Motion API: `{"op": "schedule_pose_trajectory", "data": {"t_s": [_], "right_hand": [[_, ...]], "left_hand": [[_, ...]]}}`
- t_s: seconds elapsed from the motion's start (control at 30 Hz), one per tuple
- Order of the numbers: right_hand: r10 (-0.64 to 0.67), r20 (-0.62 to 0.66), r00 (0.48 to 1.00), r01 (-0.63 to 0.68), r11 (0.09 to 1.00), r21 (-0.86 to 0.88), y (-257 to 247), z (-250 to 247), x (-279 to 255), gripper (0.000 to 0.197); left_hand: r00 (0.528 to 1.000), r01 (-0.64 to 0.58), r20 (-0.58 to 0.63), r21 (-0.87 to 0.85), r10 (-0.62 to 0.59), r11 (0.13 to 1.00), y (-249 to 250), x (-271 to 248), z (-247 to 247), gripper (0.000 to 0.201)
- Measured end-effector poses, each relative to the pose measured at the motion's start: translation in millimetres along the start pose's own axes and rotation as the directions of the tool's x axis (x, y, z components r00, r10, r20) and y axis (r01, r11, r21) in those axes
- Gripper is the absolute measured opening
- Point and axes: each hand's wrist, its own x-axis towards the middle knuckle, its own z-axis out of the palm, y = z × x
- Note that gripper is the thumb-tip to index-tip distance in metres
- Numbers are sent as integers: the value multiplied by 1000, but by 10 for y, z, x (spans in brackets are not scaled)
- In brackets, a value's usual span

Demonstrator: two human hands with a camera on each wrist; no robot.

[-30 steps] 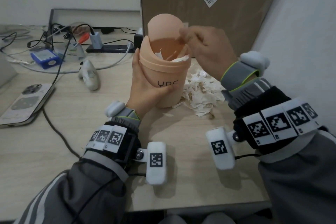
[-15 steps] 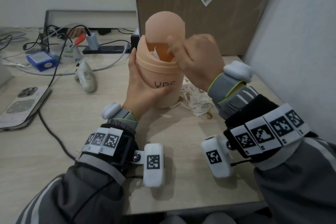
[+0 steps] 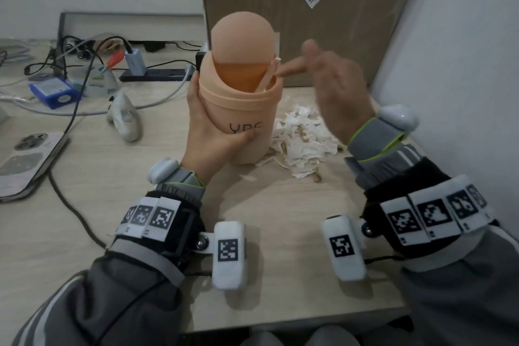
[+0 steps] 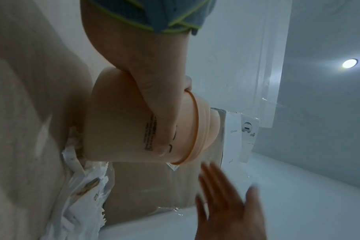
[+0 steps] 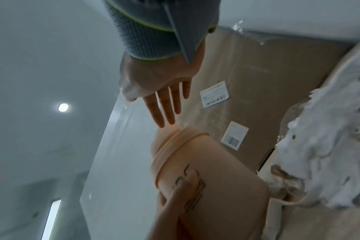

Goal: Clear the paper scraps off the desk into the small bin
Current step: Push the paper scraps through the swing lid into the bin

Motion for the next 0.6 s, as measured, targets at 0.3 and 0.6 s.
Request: {"op": "schedule_pose_trajectory", "data": {"t_s": [0.3, 0.6], "right_hand": [[599, -186, 779, -587, 801, 120, 962, -680, -205, 60], [840, 78, 537, -831, 542, -124, 1400, -651, -397, 60]], "left_hand": [[995, 29, -98, -27, -32, 999, -39, 20, -22, 132], [993, 42, -113, -29, -45, 999, -66, 12, -45, 131]]}}
